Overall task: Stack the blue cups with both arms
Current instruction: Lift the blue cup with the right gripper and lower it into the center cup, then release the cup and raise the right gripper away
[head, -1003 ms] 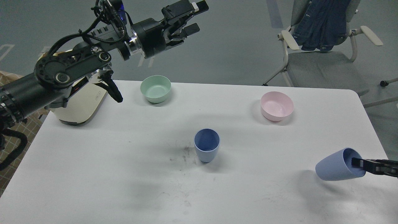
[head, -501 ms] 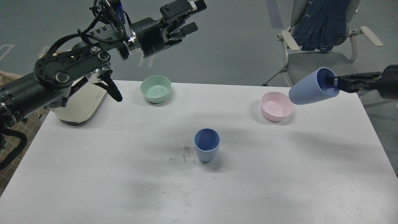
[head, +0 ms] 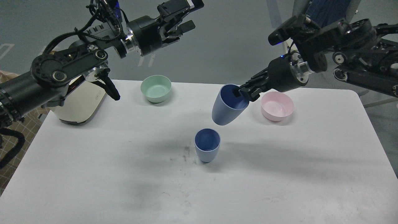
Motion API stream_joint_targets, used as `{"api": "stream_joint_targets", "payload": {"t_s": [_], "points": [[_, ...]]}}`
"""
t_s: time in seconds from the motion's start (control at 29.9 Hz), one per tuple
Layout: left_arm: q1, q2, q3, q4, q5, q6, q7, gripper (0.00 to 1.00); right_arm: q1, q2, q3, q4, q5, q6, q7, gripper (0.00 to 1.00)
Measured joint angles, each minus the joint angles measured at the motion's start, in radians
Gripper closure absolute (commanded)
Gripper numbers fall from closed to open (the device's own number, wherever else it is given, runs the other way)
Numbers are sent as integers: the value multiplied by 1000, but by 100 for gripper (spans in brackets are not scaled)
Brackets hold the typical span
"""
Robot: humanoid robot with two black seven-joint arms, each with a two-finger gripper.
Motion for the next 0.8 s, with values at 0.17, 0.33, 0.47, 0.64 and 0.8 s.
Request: {"api": "stream_joint_targets", "payload": {"t_s": [0.17, 0.33, 0.47, 0.64, 0.8], "points": [[0, 0, 0, 0, 0, -1, 0, 4, 42, 87, -50, 0, 50, 0, 0, 100], [-1, 1, 0, 0, -1, 0, 0, 4, 45, 133, -78, -1, 59, -2, 0, 100], [-2, 3, 0, 0, -3, 0, 0, 4, 46, 154, -85, -5, 61, -4, 0, 100], [-2, 3, 0, 0, -4, 1, 0, 4, 45, 175, -103, -10, 63, -7, 0, 100], [-3, 3, -1, 0, -6, 1, 0, 4, 44, 181, -111, -15, 63, -9, 0, 88]]}}
